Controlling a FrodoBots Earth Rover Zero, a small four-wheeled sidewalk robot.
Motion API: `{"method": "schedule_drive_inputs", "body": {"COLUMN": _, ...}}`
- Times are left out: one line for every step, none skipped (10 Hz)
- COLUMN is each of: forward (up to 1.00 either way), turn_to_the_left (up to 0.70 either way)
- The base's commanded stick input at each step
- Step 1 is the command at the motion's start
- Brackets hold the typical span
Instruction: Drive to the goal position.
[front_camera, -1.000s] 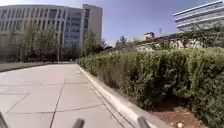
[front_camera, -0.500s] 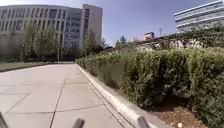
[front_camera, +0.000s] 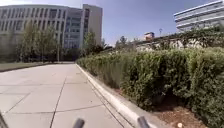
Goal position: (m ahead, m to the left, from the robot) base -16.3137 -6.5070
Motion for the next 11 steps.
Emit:
{"method": "schedule_drive_inputs", "body": {"forward": 0.04, "turn_to_the_left": 0.00}}
{"method": "schedule_drive_inputs", "body": {"forward": 0.04, "turn_to_the_left": 0.00}}
{"method": "schedule_drive_inputs", "body": {"forward": 0.04, "turn_to_the_left": 0.00}}
{"method": "schedule_drive_inputs", "body": {"forward": 0.04, "turn_to_the_left": 0.00}}
{"method": "schedule_drive_inputs", "body": {"forward": 0.04, "turn_to_the_left": 0.00}}
{"method": "schedule_drive_inputs", "body": {"forward": 0.04, "turn_to_the_left": 0.00}}
{"method": "schedule_drive_inputs", "body": {"forward": 0.04, "turn_to_the_left": 0.00}}
{"method": "schedule_drive_inputs", "body": {"forward": 0.04, "turn_to_the_left": 0.00}}
{"method": "schedule_drive_inputs", "body": {"forward": 0.04, "turn_to_the_left": 0.00}}
{"method": "schedule_drive_inputs", "body": {"forward": 0.04, "turn_to_the_left": 0.00}}
{"method": "schedule_drive_inputs", "body": {"forward": 0.04, "turn_to_the_left": 0.00}}
